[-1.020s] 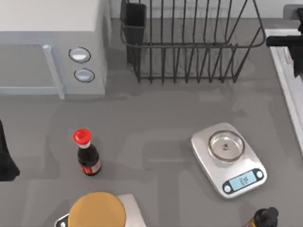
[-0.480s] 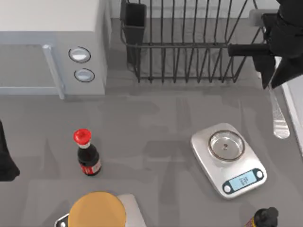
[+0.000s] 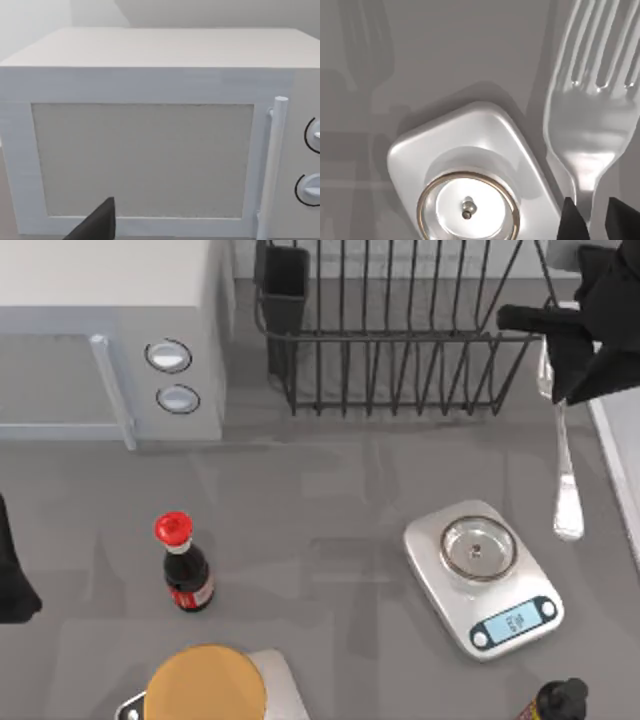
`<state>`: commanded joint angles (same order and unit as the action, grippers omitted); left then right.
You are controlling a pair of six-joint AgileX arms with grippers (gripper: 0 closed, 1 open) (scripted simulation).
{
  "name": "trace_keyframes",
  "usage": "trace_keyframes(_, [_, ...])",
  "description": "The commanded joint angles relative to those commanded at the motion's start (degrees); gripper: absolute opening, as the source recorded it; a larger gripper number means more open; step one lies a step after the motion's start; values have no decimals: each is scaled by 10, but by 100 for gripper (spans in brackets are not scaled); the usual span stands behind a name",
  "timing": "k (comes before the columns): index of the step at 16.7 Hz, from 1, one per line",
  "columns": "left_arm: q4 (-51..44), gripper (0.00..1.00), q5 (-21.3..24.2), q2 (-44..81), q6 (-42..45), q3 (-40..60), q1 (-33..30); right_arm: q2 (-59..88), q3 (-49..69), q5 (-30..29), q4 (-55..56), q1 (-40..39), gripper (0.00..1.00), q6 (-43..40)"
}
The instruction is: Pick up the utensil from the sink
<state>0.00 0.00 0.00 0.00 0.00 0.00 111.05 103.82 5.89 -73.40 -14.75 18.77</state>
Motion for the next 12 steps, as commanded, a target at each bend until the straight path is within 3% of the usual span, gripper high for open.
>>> trace_keyframes(8, [0, 100, 0, 0, 0, 0, 0, 53, -161, -50, 134, -29, 0, 4])
trace_keyframes(12, [0, 100, 0, 0, 0, 0, 0, 64, -174, -60, 145, -39, 0, 9])
